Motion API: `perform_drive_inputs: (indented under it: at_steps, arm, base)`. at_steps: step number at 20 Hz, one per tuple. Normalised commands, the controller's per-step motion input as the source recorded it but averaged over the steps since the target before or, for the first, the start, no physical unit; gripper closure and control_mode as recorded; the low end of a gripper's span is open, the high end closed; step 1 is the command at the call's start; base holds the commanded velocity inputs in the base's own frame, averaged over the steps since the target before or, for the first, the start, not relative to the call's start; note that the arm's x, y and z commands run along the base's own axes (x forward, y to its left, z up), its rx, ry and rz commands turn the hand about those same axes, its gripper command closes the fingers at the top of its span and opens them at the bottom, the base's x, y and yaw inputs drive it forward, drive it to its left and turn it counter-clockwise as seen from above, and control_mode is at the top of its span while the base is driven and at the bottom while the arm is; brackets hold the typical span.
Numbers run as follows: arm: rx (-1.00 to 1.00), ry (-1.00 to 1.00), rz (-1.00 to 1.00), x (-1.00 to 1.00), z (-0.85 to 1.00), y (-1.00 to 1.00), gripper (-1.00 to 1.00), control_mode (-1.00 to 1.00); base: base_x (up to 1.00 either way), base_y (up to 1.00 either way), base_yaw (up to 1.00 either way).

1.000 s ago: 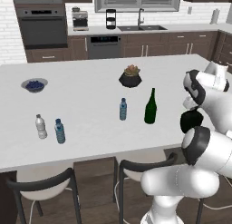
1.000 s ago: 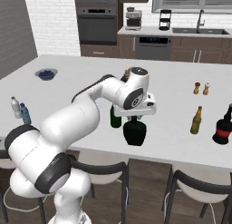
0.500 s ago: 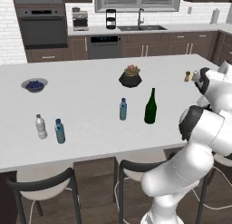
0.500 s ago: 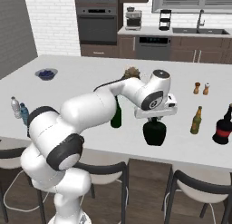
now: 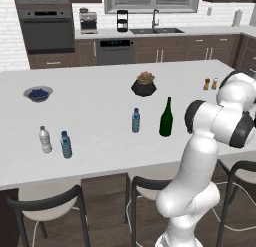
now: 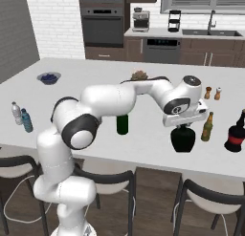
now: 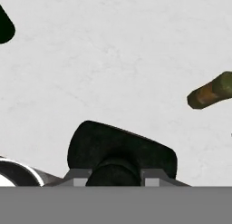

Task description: Move the plastic bottles in the middle to the plastics group, and the glass bottles in the middle to the glass group.

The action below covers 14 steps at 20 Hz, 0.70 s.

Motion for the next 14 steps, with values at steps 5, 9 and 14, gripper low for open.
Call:
perform_drive_inputs:
  at_steps: [5,9,14]
  arm:
    - [0.01,0.00,0.00,0.30,-0.01,-0.63,1.00,-1.00]
    - [0.04,0.00,0.01,0.27,-0.02,-0.59,1.00,-1.00]
    - [0.05,0.00,0.04,0.13,-0.18,-0.43,1.00,-1.00]
  base:
    - [0.00,0.00,0.00]
    - [0.00,0.00,0.00]
    - [0.00,0.00,0.00]
